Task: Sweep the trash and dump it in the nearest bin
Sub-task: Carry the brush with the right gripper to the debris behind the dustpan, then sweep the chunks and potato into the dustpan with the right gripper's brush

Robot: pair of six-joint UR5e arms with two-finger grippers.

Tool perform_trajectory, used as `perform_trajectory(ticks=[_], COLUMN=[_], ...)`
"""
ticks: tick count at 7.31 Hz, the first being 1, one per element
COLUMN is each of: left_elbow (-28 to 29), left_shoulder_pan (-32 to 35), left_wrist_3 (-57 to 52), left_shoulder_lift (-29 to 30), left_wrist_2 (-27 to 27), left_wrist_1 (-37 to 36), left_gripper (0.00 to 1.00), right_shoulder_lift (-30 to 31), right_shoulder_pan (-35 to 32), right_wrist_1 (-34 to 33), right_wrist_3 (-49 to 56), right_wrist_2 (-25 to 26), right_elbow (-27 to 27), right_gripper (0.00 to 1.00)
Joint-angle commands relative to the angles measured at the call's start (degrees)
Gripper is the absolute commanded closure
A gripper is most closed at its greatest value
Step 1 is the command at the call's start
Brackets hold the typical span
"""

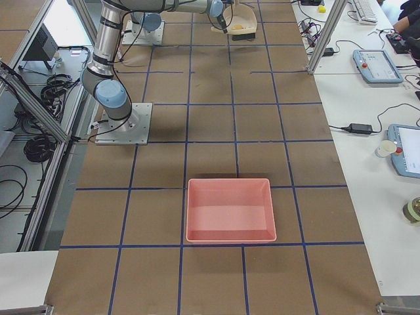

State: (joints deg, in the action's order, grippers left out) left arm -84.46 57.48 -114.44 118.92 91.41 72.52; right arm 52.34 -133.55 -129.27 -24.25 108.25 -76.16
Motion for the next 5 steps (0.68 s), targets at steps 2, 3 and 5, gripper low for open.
perform_trajectory(ticks=[2, 3, 5], left_elbow=[0.0, 0.0, 0.0], left_shoulder_pan=[0.0, 0.0, 0.0], left_wrist_3=[0.19, 0.27, 0.36], left_shoulder_lift=[-0.1, -0.1, -0.1], left_wrist_2=[0.0, 0.0, 0.0], left_wrist_1=[-0.01, -0.01, -0.01], left_gripper=[0.93, 0.93, 0.93], right_shoulder_lift=[-4.42, -6.35, -7.34], right_shoulder_pan=[3.2, 3.2, 2.6], right_wrist_1=[-0.1, -0.1, -0.1], right_wrist_3=[7.1, 7.9, 7.82], right_wrist_2=[-2.69, -2.78, -3.74], right_elbow=[5.65, 7.93, 8.4], right_gripper=[0.83, 0.83, 0.83])
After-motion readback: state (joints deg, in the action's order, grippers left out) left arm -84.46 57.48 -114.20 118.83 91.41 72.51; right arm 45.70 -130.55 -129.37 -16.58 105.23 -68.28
